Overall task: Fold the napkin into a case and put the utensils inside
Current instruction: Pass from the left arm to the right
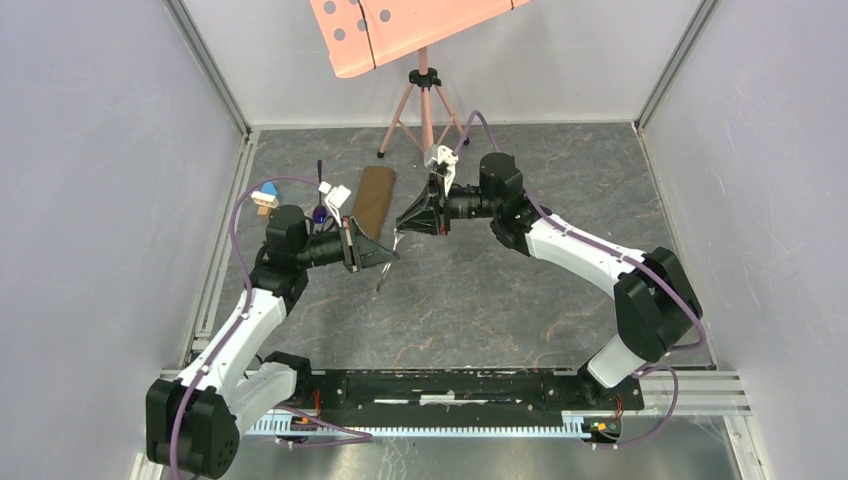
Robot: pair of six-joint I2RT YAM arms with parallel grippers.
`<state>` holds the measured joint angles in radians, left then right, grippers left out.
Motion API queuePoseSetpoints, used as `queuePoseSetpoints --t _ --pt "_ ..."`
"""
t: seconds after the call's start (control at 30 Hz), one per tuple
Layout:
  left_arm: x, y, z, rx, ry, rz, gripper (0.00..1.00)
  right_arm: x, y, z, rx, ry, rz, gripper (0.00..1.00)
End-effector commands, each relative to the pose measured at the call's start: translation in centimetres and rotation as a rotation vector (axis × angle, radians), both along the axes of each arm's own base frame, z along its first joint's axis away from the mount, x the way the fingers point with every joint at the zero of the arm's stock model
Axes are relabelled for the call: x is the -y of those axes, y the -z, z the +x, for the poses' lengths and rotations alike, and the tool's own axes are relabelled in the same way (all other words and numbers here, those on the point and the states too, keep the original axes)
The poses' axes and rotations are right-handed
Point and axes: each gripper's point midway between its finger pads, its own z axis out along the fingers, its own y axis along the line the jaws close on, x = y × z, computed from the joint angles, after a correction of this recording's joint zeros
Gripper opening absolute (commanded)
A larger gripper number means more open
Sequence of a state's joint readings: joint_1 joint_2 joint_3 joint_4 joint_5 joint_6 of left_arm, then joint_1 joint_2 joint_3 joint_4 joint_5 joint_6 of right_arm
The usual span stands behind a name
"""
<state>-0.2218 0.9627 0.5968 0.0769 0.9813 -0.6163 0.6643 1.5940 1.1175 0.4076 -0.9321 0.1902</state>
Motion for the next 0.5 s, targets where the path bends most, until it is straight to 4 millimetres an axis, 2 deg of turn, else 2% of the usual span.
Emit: queuePoseSetpoints --t 0.0,0.03,0.07,0.1,0.13,0.17,0.23,0.37,0.47 --pt "0.0 -1.0 0.3 0.054 -0.031 -0.028 0.02 -0.8 -2.9 2.2 -0.041 0.161 0.043 0.31" --pt "-0.1 -1.2 0.4 0.065 -0.047 -0.037 0.02 -0.2 -2.8 3.1 -0.099 0.25 0.052 0.38" --pt "-0.2 -1.4 0.5 0.075 -0.062 -0.049 0.02 0.7 -2.3 4.0 -0.192 0.352 0.068 0.51" --pt "-0.2 -1.3 0.6 0.072 -0.074 -0.058 0.02 1.2 -2.5 3.6 -0.241 0.374 0.133 0.59" --pt "-0.2 -1.5 0.8 0.07 -0.085 -0.072 0.02 1.4 -3.4 2.7 -0.289 0.353 0.206 0.61" --pt "-0.2 -1.6 0.9 0.069 -0.087 -0.087 0.02 1.6 -3.5 2.4 -0.332 0.352 0.243 0.64" --pt "-0.1 -1.7 1.2 0.057 -0.1 -0.112 0.02 1.6 -3.8 1.7 -0.43 0.325 0.303 0.65" --pt "-0.2 -2.8 1.6 0.068 -0.122 -0.191 0.02 1.9 -2.7 1.4 -0.518 0.322 0.356 0.63" --pt "-0.1 -3.0 1.8 0.047 -0.111 -0.214 0.02 1.5 -2.6 1.3 -0.542 0.294 0.376 0.55"
